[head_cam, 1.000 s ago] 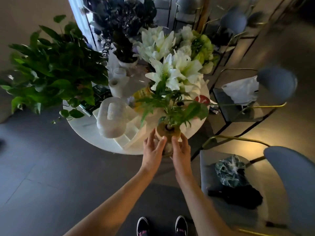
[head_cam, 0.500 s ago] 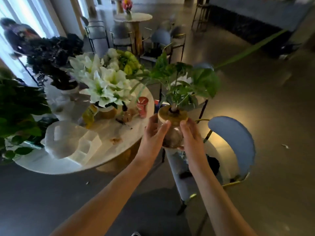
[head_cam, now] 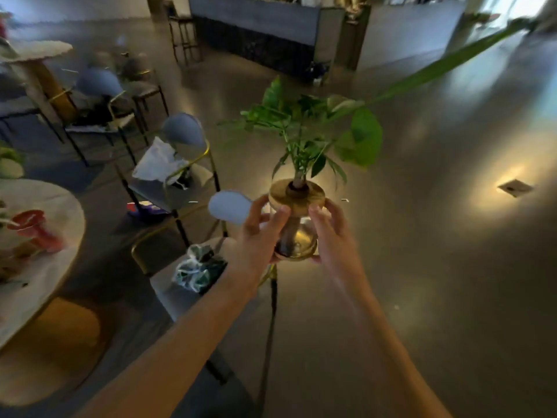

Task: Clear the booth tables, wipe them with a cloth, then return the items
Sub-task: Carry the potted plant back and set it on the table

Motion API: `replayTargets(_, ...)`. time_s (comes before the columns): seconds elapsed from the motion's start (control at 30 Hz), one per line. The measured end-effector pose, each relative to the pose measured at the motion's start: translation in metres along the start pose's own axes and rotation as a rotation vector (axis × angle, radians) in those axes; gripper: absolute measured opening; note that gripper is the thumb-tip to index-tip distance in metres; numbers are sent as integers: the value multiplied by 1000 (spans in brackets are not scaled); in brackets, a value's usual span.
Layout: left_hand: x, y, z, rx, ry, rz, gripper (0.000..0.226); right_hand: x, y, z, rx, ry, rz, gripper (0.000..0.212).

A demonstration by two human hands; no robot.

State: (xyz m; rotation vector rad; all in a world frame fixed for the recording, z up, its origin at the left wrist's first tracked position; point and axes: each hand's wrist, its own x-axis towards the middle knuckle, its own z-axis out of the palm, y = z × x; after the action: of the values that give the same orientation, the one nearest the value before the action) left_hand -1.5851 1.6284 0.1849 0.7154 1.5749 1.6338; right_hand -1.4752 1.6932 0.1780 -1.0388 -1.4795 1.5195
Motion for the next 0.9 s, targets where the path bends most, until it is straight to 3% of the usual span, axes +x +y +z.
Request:
replayTargets(0.07, 5, -2, 43, -8, -71, -3, 25, 8, -3, -40, 30, 71, 24, 11)
replayTargets(0.23, 25, 2, 144, 5, -278, 23, 57, 37, -11, -133, 76, 256, 31, 24)
replayTargets(0.4, 67, -3, 242, 39, -422, 6, 66, 72, -14, -218, 105, 409, 23, 35)
replayTargets(0.5, 104, -10, 309, 39, -540, -4, 67, 108, -16, -274, 91, 496, 0, 60)
replayTargets(0.57, 129, -13, 349, 20, -586, -12, 59, 135, -17, -304, 92, 560, -7, 55)
replayTargets(0.73, 200, -2, 466, -2, -727, -42, 27, 222, -33, -396, 193, 697, -42, 17)
replayTargets(0.8, 228, 2, 513, 10, -760, -43, 31, 252, -39, -431, 165, 736, -57, 31)
replayTargets(0.9, 264, 5, 588, 31, -799, -41, 55, 291, -42, -487, 60, 810, -75, 50)
